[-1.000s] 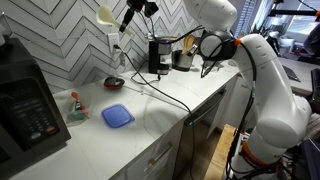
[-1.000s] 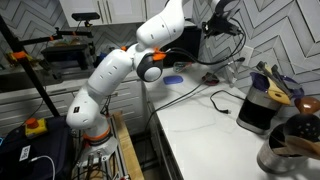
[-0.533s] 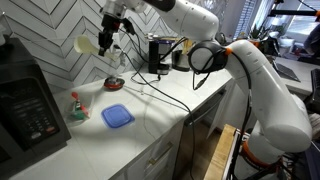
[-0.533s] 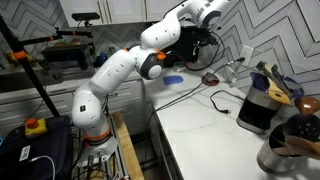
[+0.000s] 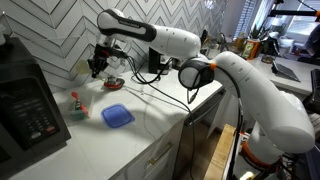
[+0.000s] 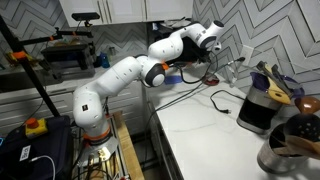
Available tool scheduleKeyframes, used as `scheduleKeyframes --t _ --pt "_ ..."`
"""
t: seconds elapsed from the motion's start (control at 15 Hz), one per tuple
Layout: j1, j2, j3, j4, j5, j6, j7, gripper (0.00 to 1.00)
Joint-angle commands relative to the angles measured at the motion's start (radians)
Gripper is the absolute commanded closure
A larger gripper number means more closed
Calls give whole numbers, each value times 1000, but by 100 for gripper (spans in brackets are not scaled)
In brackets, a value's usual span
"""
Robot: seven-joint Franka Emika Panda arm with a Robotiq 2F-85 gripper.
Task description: Remove the white cooking utensil from the metallic utensil holding bucket and move it to the left next to the clear bowl with an orange spoon inside
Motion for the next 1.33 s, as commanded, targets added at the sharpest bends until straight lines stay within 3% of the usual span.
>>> scheduleKeyframes --t 0.0,0.4,0.47,0.6,0.87,1.13,1.2,1.27 --pt "-1 82 2 32 -12 56 33 97" --pt "3 129 15 29 -11 38 14 97" --pt "4 124 17 28 -10 26 16 65" --pt "11 90 9 17 -24 13 17 59" --pt "40 -17 -42 8 -104 -40 25 28" --pt "67 -108 -47 38 -160 34 -92 1" --pt "49 -78 -29 29 -130 25 -51 0" --pt "53 -99 -28 30 -132 25 -54 9"
